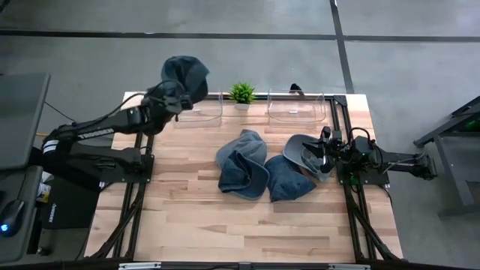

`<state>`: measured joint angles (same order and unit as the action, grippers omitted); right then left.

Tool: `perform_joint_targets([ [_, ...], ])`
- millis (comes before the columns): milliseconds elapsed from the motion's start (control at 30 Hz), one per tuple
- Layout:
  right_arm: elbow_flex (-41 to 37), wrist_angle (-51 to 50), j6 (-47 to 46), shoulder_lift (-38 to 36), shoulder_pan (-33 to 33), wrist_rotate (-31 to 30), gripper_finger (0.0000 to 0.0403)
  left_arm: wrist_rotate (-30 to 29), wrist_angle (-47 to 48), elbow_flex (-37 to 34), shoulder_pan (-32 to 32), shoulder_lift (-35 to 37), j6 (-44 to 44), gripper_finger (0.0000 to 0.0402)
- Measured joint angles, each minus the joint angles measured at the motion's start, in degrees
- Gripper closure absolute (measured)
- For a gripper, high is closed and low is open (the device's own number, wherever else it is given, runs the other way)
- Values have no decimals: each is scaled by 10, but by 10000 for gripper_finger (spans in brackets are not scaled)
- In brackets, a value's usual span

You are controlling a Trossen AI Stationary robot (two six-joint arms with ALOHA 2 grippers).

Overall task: Pick & Place hat
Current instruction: Put the left dark blue cap into the left transparent bin

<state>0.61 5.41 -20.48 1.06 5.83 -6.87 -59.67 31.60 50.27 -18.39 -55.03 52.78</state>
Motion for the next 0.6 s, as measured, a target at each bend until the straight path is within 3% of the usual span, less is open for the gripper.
perform_joint_targets([
  [233, 0, 0, 0, 0, 0, 0, 402, -59, -126, -116, 0, 8, 149, 401],
  [367, 0, 0, 0, 0, 0, 0, 402, -71, -202, -153, 0, 3, 182, 401],
  [467, 0, 0, 0, 0, 0, 0, 402, -72, -211, -170, 0, -15, 188, 401],
  [600, 0, 0, 0, 0, 0, 0, 402, -97, -214, -186, -12, -26, 277, 401],
])
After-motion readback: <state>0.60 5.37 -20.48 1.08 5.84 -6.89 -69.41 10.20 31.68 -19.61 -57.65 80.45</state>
